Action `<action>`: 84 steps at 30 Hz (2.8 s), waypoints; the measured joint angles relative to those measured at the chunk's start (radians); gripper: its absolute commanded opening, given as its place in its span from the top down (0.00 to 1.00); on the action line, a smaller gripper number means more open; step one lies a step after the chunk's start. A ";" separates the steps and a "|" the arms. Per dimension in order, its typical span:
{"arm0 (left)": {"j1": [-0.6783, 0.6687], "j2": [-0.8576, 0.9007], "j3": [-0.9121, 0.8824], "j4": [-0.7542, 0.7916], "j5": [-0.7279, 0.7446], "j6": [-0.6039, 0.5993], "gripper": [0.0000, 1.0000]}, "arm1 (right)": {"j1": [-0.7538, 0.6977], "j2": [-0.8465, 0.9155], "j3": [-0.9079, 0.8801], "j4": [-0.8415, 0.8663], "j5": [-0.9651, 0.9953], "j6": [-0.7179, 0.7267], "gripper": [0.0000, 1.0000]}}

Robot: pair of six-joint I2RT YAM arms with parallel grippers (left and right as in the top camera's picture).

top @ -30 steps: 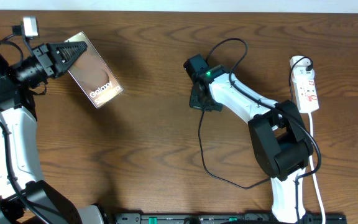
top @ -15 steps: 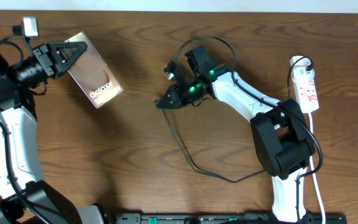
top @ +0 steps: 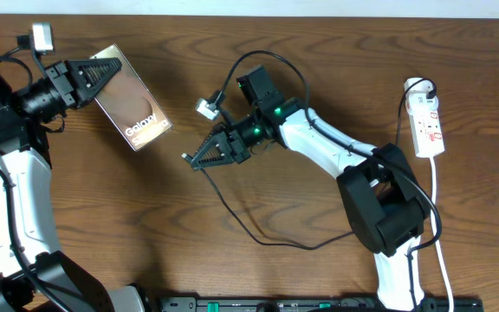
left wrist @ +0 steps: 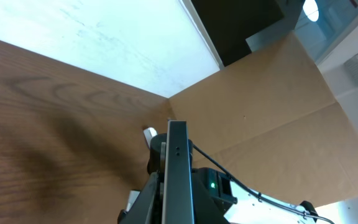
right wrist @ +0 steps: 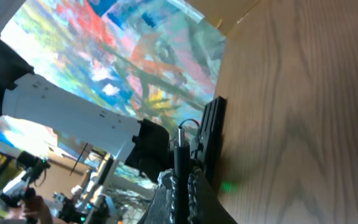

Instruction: Plug charger to phone and switch on socket

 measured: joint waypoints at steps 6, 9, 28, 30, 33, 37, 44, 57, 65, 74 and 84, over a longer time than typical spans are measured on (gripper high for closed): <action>0.000 0.000 0.000 -0.002 -0.012 0.000 0.93 | 0.018 0.000 -0.005 0.346 -0.009 0.232 0.99; -0.001 0.000 0.000 -0.020 -0.035 0.000 0.93 | 0.018 0.000 -0.005 0.457 -0.003 0.348 0.99; -0.031 0.000 0.000 -0.030 -0.117 0.000 0.92 | 0.018 0.000 -0.006 0.793 0.014 0.743 0.99; -0.032 0.000 0.000 -0.030 -0.117 0.000 0.93 | 0.019 0.000 -0.006 0.794 0.014 0.751 0.99; -0.040 0.000 0.000 -0.030 -0.118 0.000 0.92 | 0.018 0.000 -0.006 0.794 0.014 0.755 0.99; -0.061 0.000 0.000 -0.030 -0.117 0.002 0.92 | 0.019 0.000 -0.006 0.795 0.014 0.759 0.99; -0.061 0.000 0.000 -0.030 -0.126 0.005 0.92 | 0.019 0.000 -0.006 0.795 0.014 0.759 0.99; -0.061 0.000 0.000 -0.008 -0.214 0.000 0.93 | 0.019 0.000 -0.006 0.795 0.086 0.823 0.99; -0.060 0.000 -0.003 0.197 -0.254 -0.100 0.93 | 0.019 0.000 -0.006 0.798 0.116 0.841 0.99; -0.060 0.000 -0.003 0.202 -0.256 -0.135 0.92 | 0.018 0.000 -0.006 1.009 0.135 1.002 0.99; -0.047 0.000 -0.003 0.202 -0.257 -0.166 0.93 | 0.015 0.000 -0.006 1.012 0.167 1.055 0.99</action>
